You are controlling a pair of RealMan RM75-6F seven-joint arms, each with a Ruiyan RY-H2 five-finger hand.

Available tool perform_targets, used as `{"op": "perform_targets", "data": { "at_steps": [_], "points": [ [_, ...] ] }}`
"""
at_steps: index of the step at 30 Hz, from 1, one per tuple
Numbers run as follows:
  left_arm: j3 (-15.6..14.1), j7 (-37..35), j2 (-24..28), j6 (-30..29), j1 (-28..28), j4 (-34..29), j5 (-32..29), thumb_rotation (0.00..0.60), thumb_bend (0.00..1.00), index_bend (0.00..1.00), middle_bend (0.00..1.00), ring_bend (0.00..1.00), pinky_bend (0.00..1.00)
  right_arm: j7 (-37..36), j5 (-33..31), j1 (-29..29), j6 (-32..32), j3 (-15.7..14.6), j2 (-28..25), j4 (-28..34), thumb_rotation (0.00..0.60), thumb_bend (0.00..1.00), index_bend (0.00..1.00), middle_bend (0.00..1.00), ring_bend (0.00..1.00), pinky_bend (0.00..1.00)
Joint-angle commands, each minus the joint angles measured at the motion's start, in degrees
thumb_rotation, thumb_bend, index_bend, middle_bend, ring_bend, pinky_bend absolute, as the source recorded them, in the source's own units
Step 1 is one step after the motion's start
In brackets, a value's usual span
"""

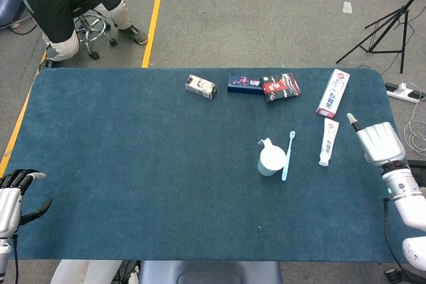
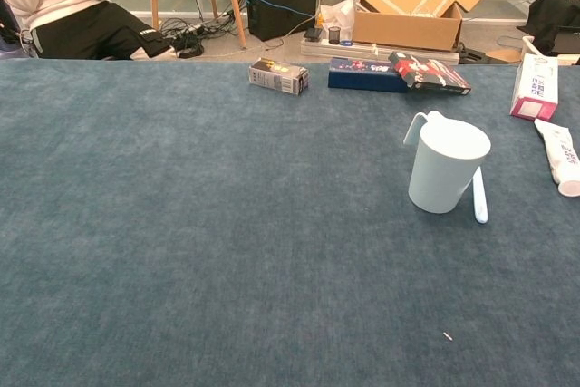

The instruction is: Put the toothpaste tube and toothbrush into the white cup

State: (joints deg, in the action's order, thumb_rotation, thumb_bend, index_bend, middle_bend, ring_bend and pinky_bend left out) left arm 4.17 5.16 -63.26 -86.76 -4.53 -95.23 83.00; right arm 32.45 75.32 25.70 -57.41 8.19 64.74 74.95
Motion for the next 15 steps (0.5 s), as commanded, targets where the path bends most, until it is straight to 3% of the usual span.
{"op": "perform_targets", "data": {
  "at_steps": [1, 15],
  "points": [
    [0.02, -0.14, 0.12, -0.09, 0.05, -0.09, 0.05, 0.6, 0.22, 0.33, 0.3, 0.21, 0.26, 1.65, -0.49, 1.34, 1.47, -1.04, 2.6, -2.86, 0.6, 0.0, 0.1, 0.95, 0.83, 1.0],
    [0.06, -0.54, 0.5, -0.18, 0.19, -0.34, 0.07, 0.6, 0.22, 0.33, 0.3, 0.21, 0.26, 4.64, -1.16, 3.86, 4.01, -3.32, 10.2, -12.5, 0.6, 0.0, 0.09, 0.95, 0.84, 1.0]
  ]
}}
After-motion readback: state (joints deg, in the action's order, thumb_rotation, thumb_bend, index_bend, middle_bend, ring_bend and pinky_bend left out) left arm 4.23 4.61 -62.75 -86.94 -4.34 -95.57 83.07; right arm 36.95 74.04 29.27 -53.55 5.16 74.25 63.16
